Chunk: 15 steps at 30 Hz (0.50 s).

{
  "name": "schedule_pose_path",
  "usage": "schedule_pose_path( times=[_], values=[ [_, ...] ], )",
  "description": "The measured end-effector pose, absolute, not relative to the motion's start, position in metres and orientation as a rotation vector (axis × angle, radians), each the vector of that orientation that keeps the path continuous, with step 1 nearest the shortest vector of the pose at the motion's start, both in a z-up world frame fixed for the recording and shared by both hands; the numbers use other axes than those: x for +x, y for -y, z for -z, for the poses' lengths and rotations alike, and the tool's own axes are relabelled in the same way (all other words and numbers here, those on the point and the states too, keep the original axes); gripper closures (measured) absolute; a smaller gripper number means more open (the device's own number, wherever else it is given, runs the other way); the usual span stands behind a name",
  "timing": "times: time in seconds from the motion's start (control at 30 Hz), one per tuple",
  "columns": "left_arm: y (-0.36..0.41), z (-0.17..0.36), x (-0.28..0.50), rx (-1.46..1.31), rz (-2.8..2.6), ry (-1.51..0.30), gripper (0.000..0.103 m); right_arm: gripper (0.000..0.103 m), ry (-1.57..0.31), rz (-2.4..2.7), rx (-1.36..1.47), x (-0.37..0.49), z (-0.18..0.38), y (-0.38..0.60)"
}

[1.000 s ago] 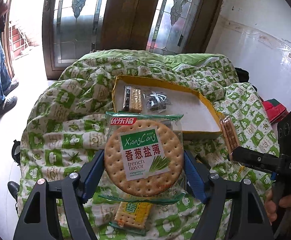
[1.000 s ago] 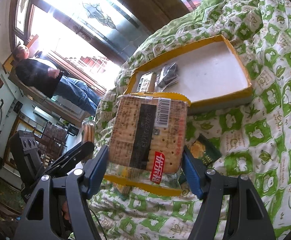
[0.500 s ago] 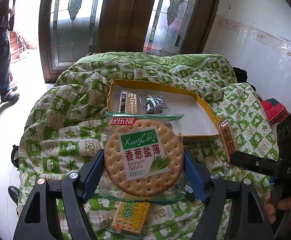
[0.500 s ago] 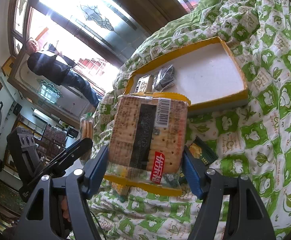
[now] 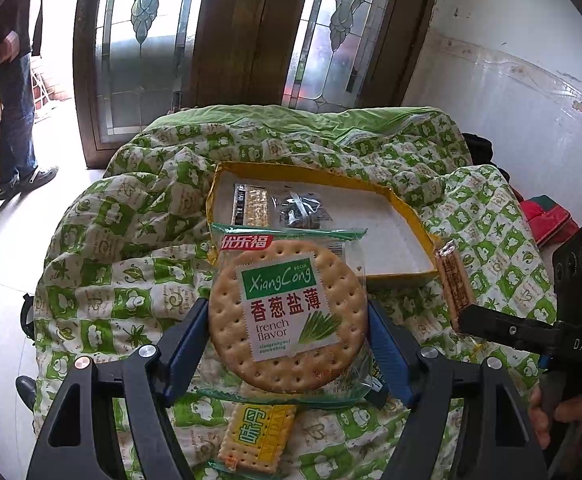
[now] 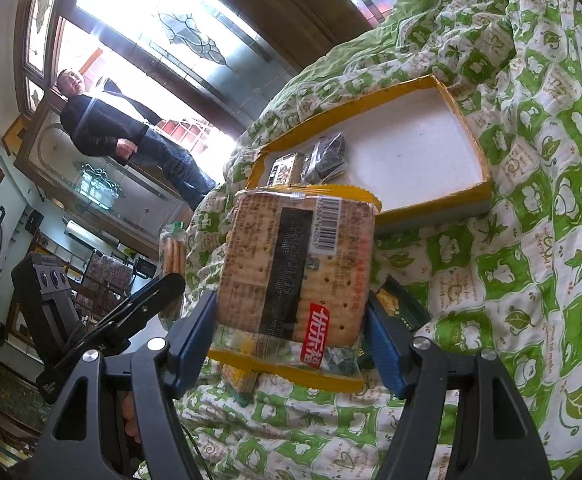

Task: Organize snacks
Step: 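Hold the soda cracker pack in the right tool while the left tool holds the round XiangCong pack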

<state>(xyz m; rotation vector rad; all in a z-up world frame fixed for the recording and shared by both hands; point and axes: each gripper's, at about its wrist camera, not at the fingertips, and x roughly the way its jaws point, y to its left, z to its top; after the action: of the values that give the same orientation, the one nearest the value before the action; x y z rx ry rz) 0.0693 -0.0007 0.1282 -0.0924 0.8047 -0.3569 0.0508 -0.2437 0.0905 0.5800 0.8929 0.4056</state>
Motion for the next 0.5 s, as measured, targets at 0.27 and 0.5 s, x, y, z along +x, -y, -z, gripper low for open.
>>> schedule_pose_path(
  times=[0.27,0.5],
  values=[
    [0.0003,-0.1282,0.071,-0.091,0.357,-0.802,0.024,0.033,-0.889,-0.397,0.579,0.0514,-0.0917,0.2447],
    [0.0,-0.1316,0.0749,-0.087,0.36,-0.798,0.024,0.033,-0.884,-0.391,0.572,0.0519,-0.095,0.2482]
  ],
)
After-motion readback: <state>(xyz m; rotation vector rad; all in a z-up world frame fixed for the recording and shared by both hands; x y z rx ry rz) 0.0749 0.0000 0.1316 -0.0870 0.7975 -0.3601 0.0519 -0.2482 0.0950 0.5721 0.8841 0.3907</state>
